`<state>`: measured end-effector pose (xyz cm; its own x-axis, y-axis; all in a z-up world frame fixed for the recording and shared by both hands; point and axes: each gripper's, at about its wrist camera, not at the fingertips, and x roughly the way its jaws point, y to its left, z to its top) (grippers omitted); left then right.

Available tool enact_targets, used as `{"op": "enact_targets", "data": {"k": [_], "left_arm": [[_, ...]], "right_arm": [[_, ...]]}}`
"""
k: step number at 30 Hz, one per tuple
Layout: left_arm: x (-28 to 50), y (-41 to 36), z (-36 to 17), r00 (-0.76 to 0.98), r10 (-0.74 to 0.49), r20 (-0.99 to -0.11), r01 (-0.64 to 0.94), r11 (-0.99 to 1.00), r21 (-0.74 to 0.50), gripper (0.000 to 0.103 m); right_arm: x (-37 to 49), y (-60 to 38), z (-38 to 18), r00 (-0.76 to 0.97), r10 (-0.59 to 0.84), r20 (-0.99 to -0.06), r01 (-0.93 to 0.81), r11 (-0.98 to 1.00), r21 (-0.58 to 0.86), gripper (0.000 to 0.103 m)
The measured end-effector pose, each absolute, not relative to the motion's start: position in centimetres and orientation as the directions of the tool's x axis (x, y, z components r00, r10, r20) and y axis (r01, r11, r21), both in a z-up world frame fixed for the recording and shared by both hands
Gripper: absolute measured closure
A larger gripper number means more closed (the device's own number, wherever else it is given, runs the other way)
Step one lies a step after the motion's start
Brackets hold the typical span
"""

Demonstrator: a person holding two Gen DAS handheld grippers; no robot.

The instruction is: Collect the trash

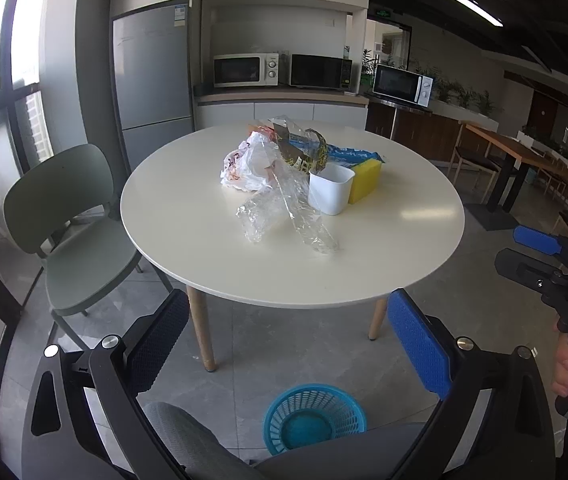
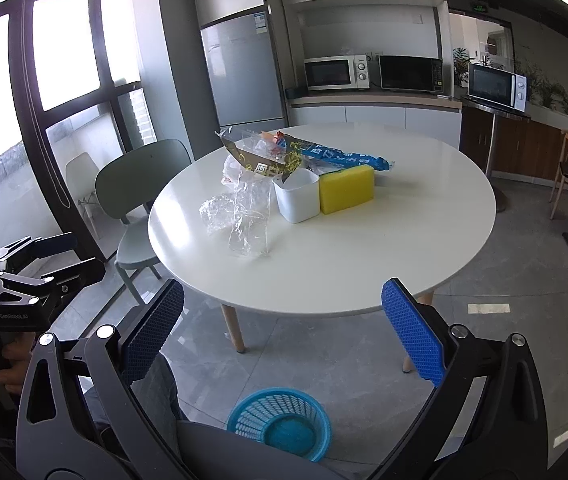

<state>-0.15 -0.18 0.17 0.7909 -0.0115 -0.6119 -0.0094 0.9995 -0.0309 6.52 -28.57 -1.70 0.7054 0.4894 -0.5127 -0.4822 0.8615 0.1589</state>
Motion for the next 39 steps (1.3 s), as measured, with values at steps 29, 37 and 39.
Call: {"op": "enact_targets", "data": {"k": [29, 37, 39], "left_arm": [[-0.08, -0.34, -0.15, 0.788, -0.014, -0.615, -0.004, 1.0, -0.028, 0.006], [-0.07, -0.29, -0.33, 0.785, -0.014, -0.62, -0.006, 1.0, -0.03, 0.006], [-0.05, -0.28, -0.33, 0.784, -0.015, -0.62, -0.005, 0.999, -0.031, 0.006]], "right_arm": [[6.67, -28.44, -2.09, 0.704, 0.487, -0.517, -0.477, 0.863, 0.164, 0.008], [6.65, -28.43, -2.15, 0.704, 0.485, -0.519, -0.474, 0.865, 0.165, 0.008], [6.65, -28.45, -2.14, 0.704, 0.485, -0.519, -0.474, 0.865, 0.165, 0.008]]}}
